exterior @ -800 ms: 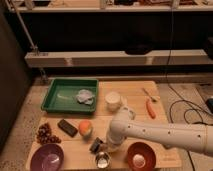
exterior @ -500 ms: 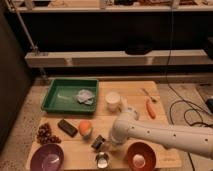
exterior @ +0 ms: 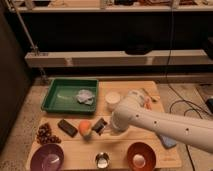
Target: Place brush in table surface
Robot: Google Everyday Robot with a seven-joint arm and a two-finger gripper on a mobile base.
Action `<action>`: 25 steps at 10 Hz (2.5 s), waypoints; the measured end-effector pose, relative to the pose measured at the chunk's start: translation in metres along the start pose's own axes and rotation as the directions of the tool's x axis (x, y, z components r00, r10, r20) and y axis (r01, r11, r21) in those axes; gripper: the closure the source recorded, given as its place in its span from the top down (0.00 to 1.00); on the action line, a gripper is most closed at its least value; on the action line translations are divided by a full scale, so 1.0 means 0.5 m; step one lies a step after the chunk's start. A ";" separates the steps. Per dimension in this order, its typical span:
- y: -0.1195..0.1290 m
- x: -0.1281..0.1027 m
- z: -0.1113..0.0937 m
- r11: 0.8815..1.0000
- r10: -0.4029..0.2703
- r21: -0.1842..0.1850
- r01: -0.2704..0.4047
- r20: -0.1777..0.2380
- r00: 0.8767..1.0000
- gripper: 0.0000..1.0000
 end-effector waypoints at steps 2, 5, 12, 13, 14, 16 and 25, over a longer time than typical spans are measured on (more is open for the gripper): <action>0.046 0.041 -0.095 0.999 -0.033 -0.033 0.034 0.038 0.999 0.00; 0.094 0.131 -0.159 0.994 -0.095 -0.038 0.099 0.095 0.991 0.00; 0.033 0.057 -0.255 0.992 -0.032 -0.115 0.047 0.126 0.991 0.00; 0.025 0.025 -0.274 0.991 -0.008 -0.132 0.024 0.124 0.992 0.00; 0.014 -0.012 -0.297 0.989 0.025 -0.149 -0.007 0.123 0.992 0.00; 0.001 -0.077 -0.337 0.981 0.090 -0.185 -0.065 0.133 0.987 0.00; 0.015 -0.178 -0.265 0.969 0.207 -0.160 -0.189 0.109 0.972 0.00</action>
